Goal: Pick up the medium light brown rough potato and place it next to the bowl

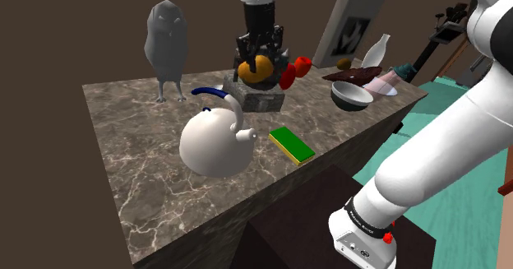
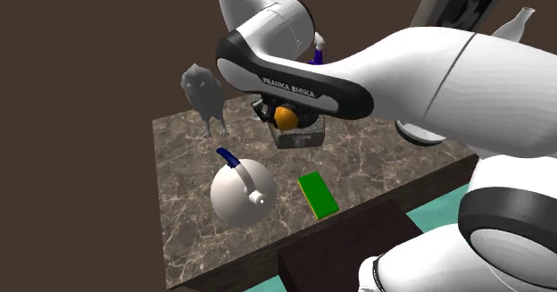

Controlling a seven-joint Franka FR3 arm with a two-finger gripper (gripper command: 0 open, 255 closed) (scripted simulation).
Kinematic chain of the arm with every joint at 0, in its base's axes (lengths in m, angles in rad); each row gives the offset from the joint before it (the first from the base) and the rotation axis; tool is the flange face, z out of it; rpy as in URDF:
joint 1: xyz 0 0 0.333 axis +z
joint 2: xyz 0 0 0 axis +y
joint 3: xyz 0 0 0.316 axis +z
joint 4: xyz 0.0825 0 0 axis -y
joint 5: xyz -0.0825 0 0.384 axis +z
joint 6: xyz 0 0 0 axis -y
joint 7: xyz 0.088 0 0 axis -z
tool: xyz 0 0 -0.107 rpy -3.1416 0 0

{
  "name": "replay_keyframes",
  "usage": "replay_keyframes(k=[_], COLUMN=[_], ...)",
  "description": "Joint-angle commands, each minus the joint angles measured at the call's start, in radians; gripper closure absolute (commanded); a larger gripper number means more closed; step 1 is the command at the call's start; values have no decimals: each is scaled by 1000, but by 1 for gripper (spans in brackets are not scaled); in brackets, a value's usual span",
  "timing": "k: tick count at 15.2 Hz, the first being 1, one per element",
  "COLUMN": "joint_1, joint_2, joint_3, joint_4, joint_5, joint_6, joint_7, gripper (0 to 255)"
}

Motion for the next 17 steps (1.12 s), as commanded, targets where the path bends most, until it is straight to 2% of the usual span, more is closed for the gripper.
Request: replay_keyframes(k=[1, 7, 13, 14, 15, 17], joint_1=[-20, -52, -79, -74, -74, -112], joint_2=[-78, -266, -421, -391, -391, -468], joint_3=[-33, -135, -246, -223, -223, -256], joint_4=[-74, -262, -408, -382, -382, -496], joint_5=[16, 26, -8, 1, 1, 122], joint_6=[11, 43, 60, 59, 59, 145], joint_7=[-58, -209, -350, -321, -321, -146], gripper=[255, 255, 255, 255, 0, 0])
